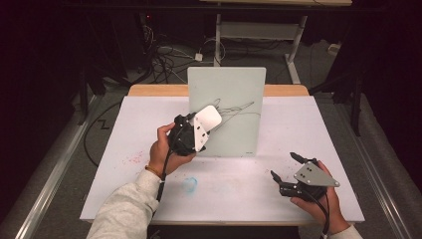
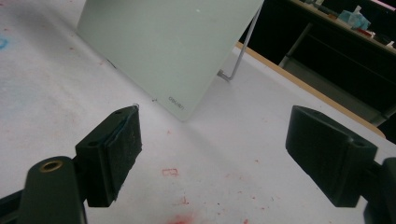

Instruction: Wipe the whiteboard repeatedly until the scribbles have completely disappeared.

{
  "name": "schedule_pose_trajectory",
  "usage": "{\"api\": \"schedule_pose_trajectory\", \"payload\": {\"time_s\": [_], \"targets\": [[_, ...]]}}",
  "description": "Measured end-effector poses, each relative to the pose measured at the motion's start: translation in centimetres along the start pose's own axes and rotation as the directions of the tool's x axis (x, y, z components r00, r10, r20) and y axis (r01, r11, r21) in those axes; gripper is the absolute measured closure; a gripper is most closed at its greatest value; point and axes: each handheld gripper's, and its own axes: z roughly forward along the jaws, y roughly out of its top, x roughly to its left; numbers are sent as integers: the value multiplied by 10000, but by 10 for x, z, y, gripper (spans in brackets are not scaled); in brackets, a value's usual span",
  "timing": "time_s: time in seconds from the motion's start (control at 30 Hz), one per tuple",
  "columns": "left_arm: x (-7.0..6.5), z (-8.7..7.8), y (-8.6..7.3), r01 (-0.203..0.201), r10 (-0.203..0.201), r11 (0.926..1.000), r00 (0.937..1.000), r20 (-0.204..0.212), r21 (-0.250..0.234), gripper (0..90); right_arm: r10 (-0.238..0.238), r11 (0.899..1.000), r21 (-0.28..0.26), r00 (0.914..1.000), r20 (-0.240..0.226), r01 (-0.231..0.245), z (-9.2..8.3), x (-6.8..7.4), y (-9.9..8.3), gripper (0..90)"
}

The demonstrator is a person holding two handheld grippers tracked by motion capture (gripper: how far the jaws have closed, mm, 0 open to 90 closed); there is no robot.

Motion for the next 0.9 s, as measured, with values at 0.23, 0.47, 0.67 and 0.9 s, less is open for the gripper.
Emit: {"api": "schedule_pose_trajectory", "payload": {"time_s": [0.23, 0.47, 0.67, 0.9], "targets": [[-8, 8, 1, -295, 294, 9996, 9991, -319, -13, 291, -11, 10000, 41, 10000, -58, 12, 0, 0, 0, 187], [-23, 12, -1, -779, 782, 9969, 9929, -895, 66, 291, -90, 9999, 84, 9999, -144, 92, 1, 2, -1, 189], [-35, 15, -2, -935, 938, 9956, 9907, -980, 83, 291, -115, 9999, 125, 9997, -194, 117, 1, 2, -1, 189], [-54, 21, 0, -1511, 1527, 9882, 9842, -898, 252, 291, -145, 9998, 144, 9996, -246, 149, 1, 3, -1, 188]]}}
